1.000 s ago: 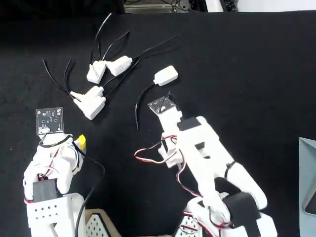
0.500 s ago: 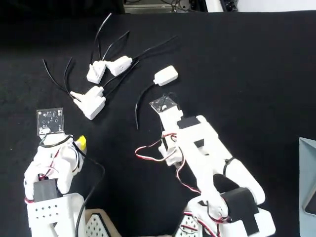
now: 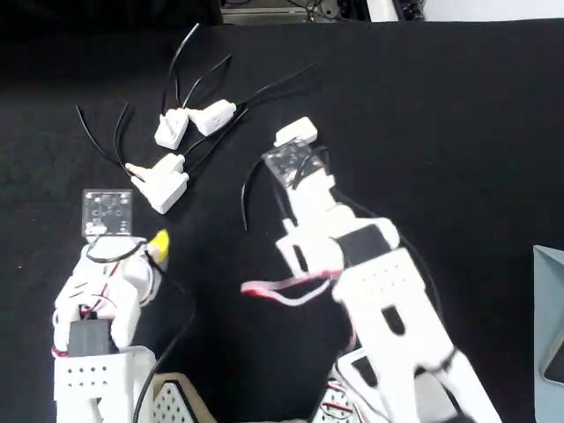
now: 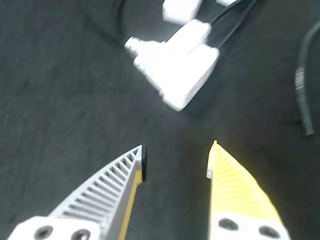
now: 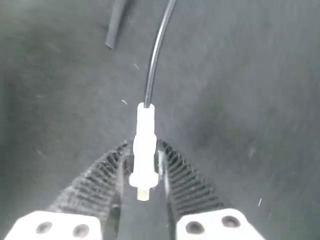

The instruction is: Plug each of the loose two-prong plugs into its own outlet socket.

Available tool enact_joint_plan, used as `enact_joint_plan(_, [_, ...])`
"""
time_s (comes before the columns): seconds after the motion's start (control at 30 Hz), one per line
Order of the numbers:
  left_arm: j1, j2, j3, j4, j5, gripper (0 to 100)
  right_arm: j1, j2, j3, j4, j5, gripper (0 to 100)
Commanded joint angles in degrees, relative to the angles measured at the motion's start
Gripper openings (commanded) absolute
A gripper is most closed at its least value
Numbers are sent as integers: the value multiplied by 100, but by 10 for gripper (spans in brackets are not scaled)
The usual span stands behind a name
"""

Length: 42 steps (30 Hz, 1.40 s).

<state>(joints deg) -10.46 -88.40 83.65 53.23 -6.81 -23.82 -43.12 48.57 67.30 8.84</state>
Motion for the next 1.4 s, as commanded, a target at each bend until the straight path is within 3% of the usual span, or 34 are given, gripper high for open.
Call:
enact_joint_plan(0.0, [541, -44, -163, -624, 396, 217, -571, -936, 101, -308, -316, 12])
enact_joint_plan(0.33, [1587, -35, -778, -967, 598, 217, -2119, -2905, 980, -598, -387, 12])
enact_joint_plan(0.77, [3582, -53, -2466, 809, 545, 217, -2277, -3020, 1147, -633, -624, 12])
enact_joint_plan(0.97, [3477, -53, -2475, 791, 325, 217, -1495, -3020, 1385, -1046, -677, 12])
enact_joint_plan(1.17, [2519, 62, -2343, 273, 325, 218, 26, -3020, 1631, -1864, -1697, 12])
enact_joint_plan(1.37, [2343, 1459, -2237, -334, 149, 218, 905, -3020, 2167, -2857, -1837, 12])
